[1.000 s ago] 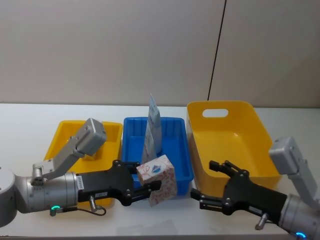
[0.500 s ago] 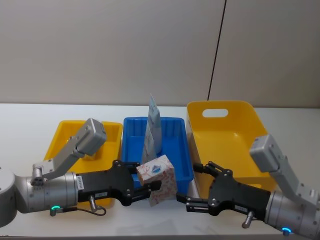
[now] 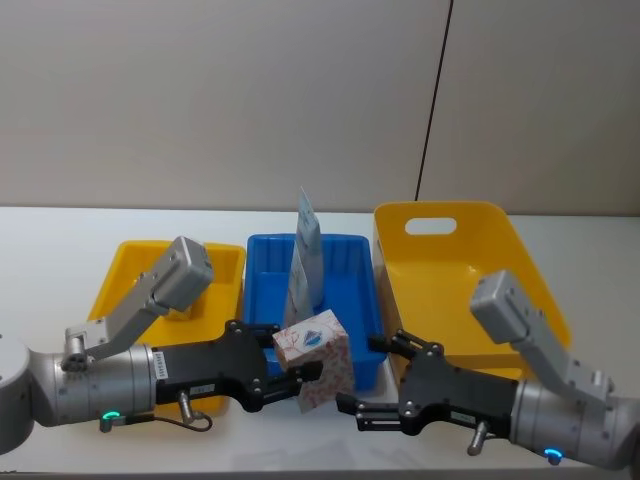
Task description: Bimanual collaborative sorting of washing and personal care products
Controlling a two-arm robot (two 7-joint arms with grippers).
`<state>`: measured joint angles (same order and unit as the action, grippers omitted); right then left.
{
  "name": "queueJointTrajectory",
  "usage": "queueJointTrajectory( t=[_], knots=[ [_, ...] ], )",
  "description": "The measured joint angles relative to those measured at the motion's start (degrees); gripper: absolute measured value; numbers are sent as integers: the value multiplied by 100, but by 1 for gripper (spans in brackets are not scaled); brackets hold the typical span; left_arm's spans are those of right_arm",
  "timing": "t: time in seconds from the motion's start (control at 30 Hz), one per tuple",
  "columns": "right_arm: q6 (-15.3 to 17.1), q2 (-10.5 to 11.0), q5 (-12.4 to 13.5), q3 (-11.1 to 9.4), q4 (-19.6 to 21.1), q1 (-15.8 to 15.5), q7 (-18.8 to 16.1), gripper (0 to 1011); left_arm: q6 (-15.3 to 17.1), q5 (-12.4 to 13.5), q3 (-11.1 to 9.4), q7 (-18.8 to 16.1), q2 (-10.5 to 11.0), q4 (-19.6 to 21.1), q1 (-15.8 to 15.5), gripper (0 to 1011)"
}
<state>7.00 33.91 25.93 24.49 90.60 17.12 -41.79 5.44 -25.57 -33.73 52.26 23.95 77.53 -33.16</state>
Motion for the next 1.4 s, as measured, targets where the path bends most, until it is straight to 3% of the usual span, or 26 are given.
queueJointTrajectory(
  t=[0.7,1.1,1.4],
  knots=[
    [-122,-361,-71,511,-636,642,-369,1000,0,1,6,-1,13,-1,0,413],
    [-113,-453,-101,766,-788,837,-555,1001,0,0,3,0,3,-1,0,413],
    [-97,-472,-114,836,-835,897,-593,1001,0,1,3,0,3,-1,0,413]
  ],
)
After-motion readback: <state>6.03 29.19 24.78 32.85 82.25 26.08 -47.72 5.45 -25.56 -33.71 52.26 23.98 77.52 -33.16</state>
